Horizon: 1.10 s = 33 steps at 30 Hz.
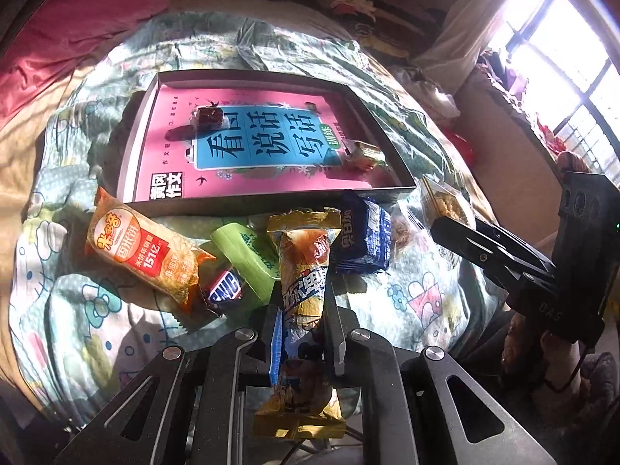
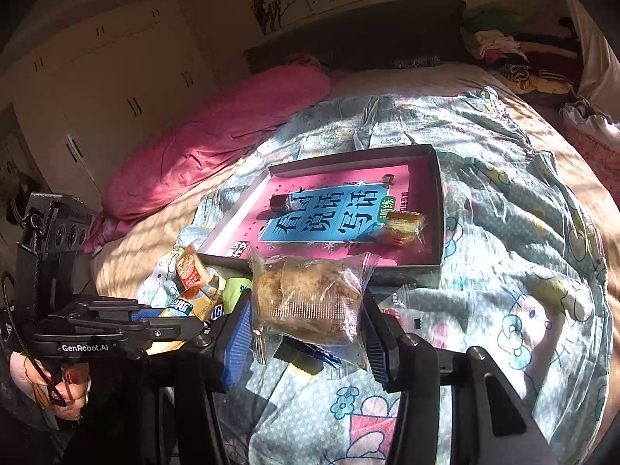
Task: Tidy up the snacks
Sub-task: 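Carry the stick snack and puffed rice bag over the tray with both tools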
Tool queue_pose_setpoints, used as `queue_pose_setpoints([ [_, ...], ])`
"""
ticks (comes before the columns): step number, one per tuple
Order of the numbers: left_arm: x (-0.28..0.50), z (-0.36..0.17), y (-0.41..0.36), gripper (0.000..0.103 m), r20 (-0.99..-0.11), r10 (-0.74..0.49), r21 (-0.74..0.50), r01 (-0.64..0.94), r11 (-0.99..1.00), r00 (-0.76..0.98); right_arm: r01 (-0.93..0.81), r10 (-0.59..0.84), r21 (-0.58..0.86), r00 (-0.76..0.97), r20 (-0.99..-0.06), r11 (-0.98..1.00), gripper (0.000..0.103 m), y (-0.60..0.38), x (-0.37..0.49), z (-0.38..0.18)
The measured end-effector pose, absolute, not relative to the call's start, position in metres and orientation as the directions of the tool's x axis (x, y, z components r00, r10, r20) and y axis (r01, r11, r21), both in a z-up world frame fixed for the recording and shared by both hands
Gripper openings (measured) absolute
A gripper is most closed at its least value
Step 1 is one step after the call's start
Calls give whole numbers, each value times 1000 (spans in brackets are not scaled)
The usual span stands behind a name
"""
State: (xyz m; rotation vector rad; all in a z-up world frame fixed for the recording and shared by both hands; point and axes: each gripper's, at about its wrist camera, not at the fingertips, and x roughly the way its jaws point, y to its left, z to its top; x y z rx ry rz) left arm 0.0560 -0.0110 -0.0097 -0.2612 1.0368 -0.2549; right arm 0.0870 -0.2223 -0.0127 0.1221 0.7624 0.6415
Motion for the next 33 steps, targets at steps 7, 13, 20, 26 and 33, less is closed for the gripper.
queue_pose_setpoints([
  [7, 65, -1, 8, 16, -798, -275, -302, 40, 952, 536, -479, 565, 317, 573, -594, 818, 52, -224, 90, -10],
  [13, 71, 2, 21, 16, -790, -240, -288, 4, 957, 563, -453, 545, 312, 604, -581, 835, 52, -228, 93, -7],
  [20, 80, 8, 34, 16, -779, -196, -267, -32, 963, 596, -407, 512, 313, 651, -560, 858, 52, -237, 98, -3],
  [26, 88, 11, 42, 16, -768, -163, -254, -60, 965, 619, -379, 488, 308, 678, -549, 873, 52, -242, 102, 0],
  [33, 96, 13, 47, 16, -759, -142, -249, -81, 965, 636, -392, 453, 232, 701, -552, 890, 52, -232, 103, 3],
])
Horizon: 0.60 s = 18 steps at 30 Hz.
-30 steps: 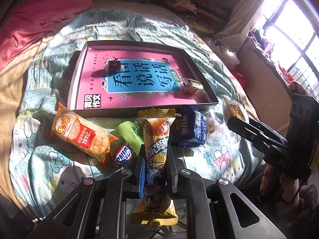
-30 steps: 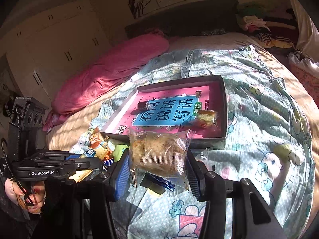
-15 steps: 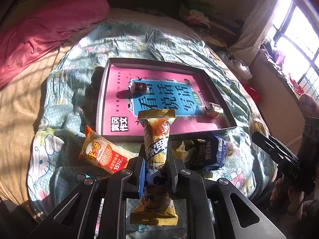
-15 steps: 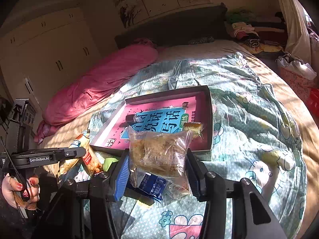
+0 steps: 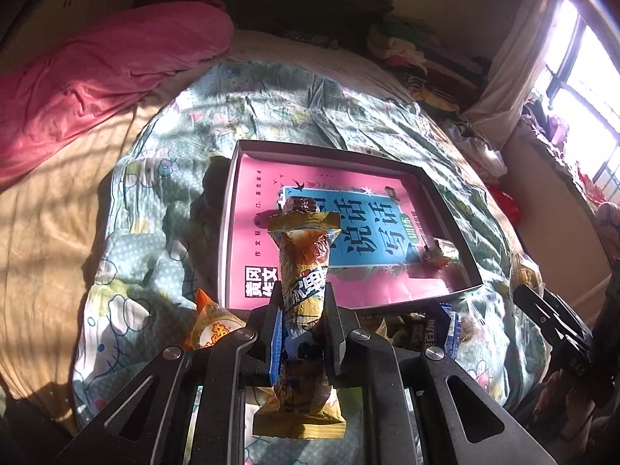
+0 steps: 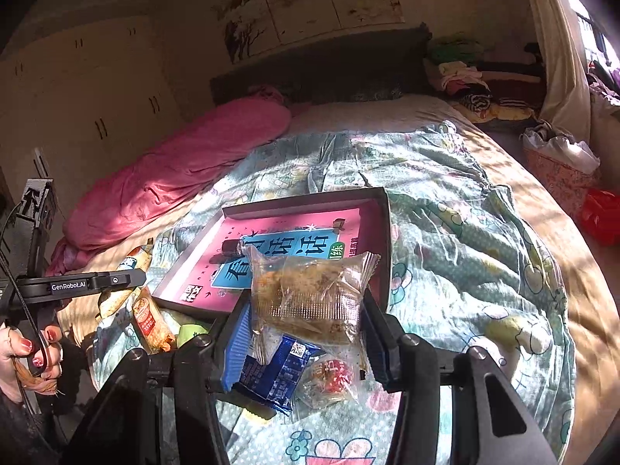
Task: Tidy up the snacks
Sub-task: 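Carry the stick snack and puffed rice bag over the tray with both tools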
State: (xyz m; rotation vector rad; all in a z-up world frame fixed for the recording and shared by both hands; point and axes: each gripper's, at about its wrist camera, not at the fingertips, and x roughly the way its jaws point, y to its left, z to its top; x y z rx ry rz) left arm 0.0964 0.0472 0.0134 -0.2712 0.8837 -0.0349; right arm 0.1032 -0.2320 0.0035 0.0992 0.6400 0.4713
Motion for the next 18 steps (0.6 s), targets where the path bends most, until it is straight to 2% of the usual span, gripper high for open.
queue_pose_setpoints([
  [18, 128, -4, 49, 16, -770, -111, -228, -109, 968, 629, -392, 437, 205, 712, -549, 897, 52, -218, 125, 3],
])
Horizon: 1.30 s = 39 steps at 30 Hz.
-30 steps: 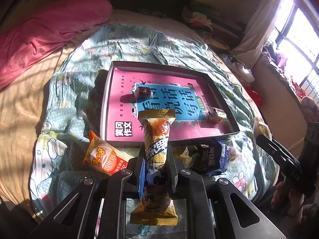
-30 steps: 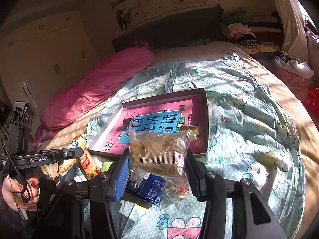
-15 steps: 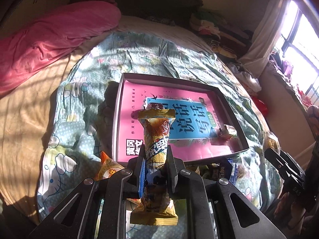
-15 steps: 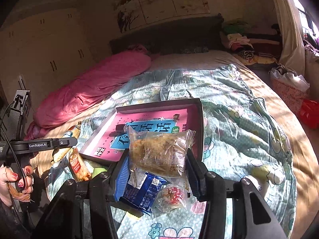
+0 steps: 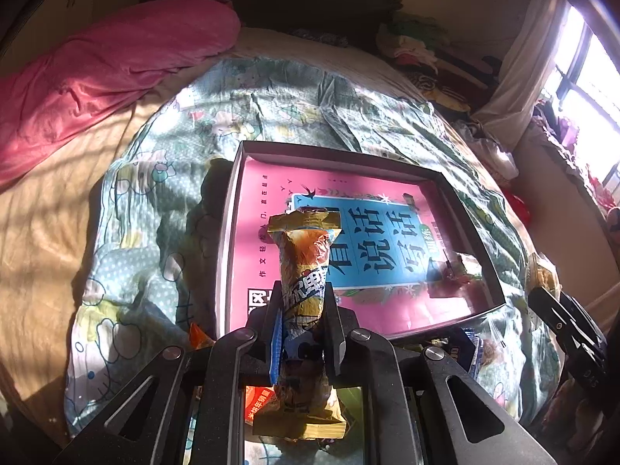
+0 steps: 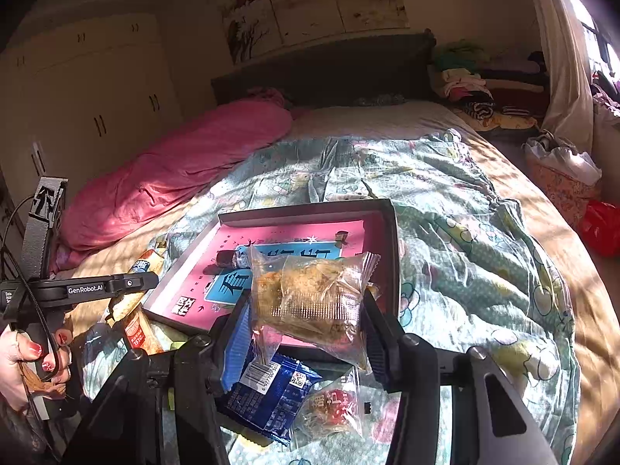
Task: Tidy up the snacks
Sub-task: 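Carry the stick snack and puffed rice bag over the tray with both tools, then lower the rice bag into the tray and open the right tool while the left holds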
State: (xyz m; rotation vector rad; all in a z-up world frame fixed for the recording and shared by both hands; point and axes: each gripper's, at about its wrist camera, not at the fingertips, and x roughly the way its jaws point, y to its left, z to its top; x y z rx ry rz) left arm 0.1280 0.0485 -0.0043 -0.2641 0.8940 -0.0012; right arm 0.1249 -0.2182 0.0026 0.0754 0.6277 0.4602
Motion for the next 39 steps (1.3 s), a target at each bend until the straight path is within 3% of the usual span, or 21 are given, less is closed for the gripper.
queue_pose_setpoints([
  [39, 172, -41, 33, 16, -798, -138, -218, -67, 974, 587, -432, 446, 184, 648, -618, 883, 52, -175, 169, -27],
])
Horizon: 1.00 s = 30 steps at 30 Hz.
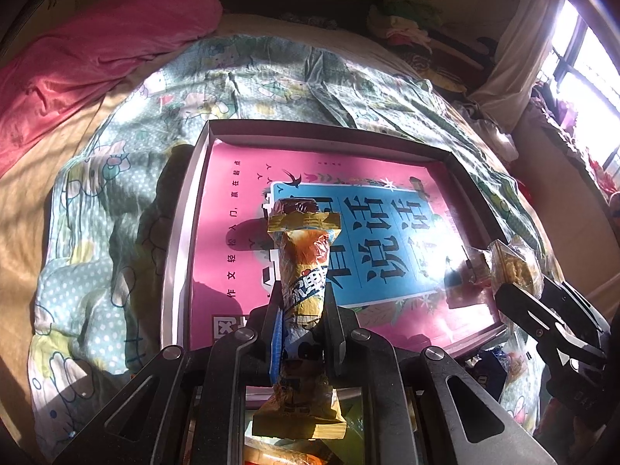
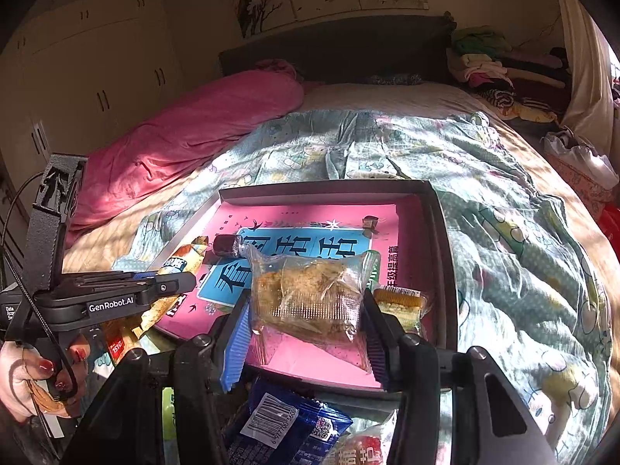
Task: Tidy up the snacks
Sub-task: 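Lower the rice bag into the tray and open the right tool while the left holds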
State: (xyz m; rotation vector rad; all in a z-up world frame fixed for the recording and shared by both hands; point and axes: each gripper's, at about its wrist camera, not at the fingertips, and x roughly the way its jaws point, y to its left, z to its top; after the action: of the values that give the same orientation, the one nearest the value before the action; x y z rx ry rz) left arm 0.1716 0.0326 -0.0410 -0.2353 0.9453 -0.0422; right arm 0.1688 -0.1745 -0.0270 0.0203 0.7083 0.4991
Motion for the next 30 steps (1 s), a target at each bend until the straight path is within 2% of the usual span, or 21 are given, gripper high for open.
queue_pose_setpoints([
  [30, 177, -50, 30, 17, -811, -130, -203, -65, 977, 570, -403, 399, 169, 600, -694, 900, 52, -169, 182, -54],
])
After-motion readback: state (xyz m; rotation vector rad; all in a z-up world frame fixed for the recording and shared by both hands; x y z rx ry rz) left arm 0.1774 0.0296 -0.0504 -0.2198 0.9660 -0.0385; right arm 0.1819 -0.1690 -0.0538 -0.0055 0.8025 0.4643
